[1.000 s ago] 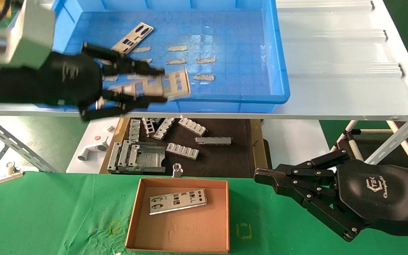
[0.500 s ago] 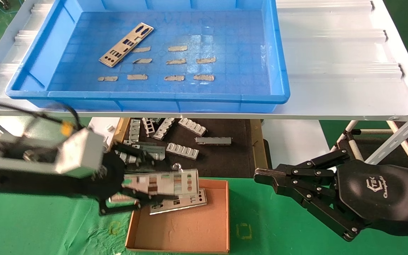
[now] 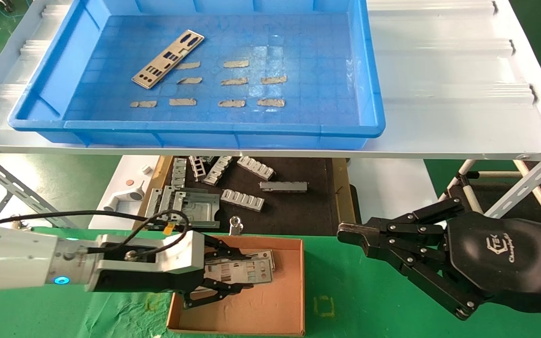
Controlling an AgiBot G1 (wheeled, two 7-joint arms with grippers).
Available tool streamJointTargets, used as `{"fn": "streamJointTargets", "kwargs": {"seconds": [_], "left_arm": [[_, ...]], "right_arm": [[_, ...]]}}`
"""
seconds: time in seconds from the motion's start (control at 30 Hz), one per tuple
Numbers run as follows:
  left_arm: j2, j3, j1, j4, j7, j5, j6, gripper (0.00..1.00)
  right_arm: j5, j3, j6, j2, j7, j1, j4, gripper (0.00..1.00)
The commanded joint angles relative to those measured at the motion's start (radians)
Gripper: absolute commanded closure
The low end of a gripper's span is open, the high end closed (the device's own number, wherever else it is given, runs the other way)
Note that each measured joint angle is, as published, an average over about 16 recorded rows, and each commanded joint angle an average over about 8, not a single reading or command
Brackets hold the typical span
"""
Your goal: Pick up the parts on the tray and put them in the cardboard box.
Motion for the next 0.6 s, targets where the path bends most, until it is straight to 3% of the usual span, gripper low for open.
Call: {"fn": "streamJointTargets", "kwargs": {"seconds": [0.03, 0.47, 0.6], "left_arm": [[0.022, 0.006, 0.013, 0.031, 0.009, 0.009, -0.019, 1.00], [0.133, 0.010, 0.005, 0.259, 0.122, 0.022, -0.052, 1.00], [0.155, 0.004, -0.005, 0.324, 0.151, 0.015, -0.048, 0.92]], "right_arm": [[0.000, 0.000, 0.000, 0.000, 0.000, 0.000, 0.000, 1.00], [0.000, 0.000, 0.000, 0.000, 0.000, 0.000, 0.000, 1.00], [0.000, 0.000, 0.000, 0.000, 0.000, 0.000, 0.000, 1.00]]}}
